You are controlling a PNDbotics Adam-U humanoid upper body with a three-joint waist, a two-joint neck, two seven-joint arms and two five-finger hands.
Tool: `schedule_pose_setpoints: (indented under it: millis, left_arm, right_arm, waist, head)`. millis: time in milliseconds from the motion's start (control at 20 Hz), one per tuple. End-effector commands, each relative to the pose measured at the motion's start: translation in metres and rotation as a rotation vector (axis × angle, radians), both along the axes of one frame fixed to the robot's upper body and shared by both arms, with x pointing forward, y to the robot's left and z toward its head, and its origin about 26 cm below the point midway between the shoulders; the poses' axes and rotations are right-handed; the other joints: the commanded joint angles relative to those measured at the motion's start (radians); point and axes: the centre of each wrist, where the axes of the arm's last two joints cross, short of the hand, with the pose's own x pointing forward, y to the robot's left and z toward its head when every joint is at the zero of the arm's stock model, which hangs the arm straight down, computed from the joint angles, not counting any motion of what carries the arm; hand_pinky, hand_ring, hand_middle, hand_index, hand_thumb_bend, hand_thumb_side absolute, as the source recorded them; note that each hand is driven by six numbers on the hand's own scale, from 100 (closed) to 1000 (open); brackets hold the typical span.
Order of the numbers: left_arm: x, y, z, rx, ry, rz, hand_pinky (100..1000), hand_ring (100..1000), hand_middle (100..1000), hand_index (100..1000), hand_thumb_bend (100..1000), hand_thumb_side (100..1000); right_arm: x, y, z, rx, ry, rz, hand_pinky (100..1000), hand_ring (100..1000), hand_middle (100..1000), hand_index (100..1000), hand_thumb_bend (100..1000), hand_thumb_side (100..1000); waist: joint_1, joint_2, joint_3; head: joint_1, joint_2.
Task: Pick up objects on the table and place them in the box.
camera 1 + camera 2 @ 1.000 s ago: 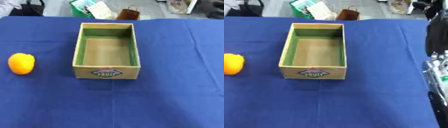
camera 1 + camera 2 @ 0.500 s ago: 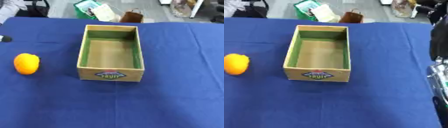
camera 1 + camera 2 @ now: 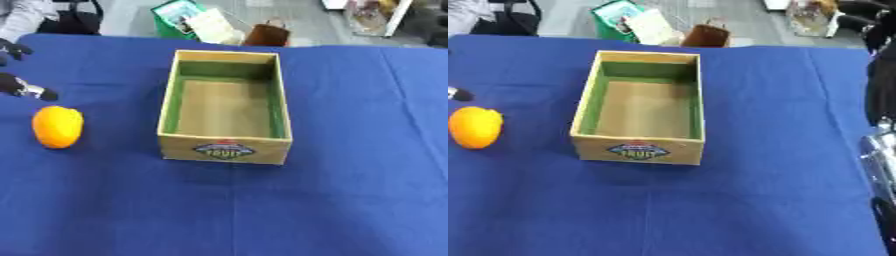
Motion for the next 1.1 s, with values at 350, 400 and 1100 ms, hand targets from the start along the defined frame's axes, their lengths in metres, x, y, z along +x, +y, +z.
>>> schedule_pose_setpoints:
  millis: [350, 400, 1100]
  left_arm:
    - [0.0, 0.004, 0.016, 0.011, 0.098, 0.012, 705, 777, 822, 1000, 811, 832]
    - [-0.001, 0.004, 0.019, 0.0, 0.095, 0.007, 705, 777, 822, 1000, 805, 836]
    - [-0.014, 0.009, 0.022, -0.19, 0.206, -0.147, 700, 766, 801, 990, 810, 853]
  right_arm:
    - [-0.002, 0.0, 0.006, -0.016, -0.02, 0.005, 760, 749, 718, 800, 100, 1000]
    - [-0.002, 0.0, 0.006, -0.017, -0.019, 0.005, 760, 749, 718, 800, 100, 1000]
    - [-0.003, -0.001, 0.004, -0.018, -0.012, -0.003, 761, 750, 717, 799, 100, 1000]
  waist:
    - [0.005, -0.015, 0.001]
    - [0.005, -0.014, 0.002]
    - [0.004, -0.012, 0.008]
  head:
    - [0.001, -0.006]
    - [0.0, -0.006]
    - [0.0, -0.005]
